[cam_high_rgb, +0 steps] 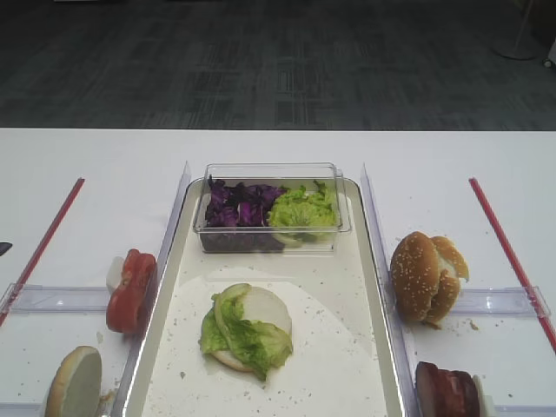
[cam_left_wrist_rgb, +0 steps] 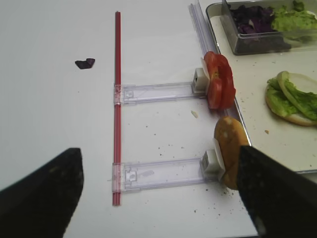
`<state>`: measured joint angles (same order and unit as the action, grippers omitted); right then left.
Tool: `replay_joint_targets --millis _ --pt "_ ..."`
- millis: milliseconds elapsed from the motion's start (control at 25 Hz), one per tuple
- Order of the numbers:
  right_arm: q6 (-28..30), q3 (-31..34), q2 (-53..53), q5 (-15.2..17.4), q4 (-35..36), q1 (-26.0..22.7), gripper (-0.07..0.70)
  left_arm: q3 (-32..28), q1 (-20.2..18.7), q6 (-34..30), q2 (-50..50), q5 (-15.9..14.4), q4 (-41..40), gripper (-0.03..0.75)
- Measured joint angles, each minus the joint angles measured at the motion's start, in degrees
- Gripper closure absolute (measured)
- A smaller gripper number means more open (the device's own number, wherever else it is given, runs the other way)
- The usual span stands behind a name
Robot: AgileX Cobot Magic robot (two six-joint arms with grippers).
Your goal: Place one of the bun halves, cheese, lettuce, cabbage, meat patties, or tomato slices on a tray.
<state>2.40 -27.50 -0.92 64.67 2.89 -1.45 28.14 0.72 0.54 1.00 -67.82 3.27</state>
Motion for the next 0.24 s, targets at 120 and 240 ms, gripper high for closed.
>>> replay_joint_targets --millis 120,240 --pt "0.0 0.0 0.0 0.0 0.0 0.0 -0.042 0.0 0.0 0.0 0.0 0.0 0.0 0.136" --pt "0.0 0.0 0.0 0.0 0.0 0.0 -0.042 0.0 0.0 0.0 0.0 0.0 0.0 0.136"
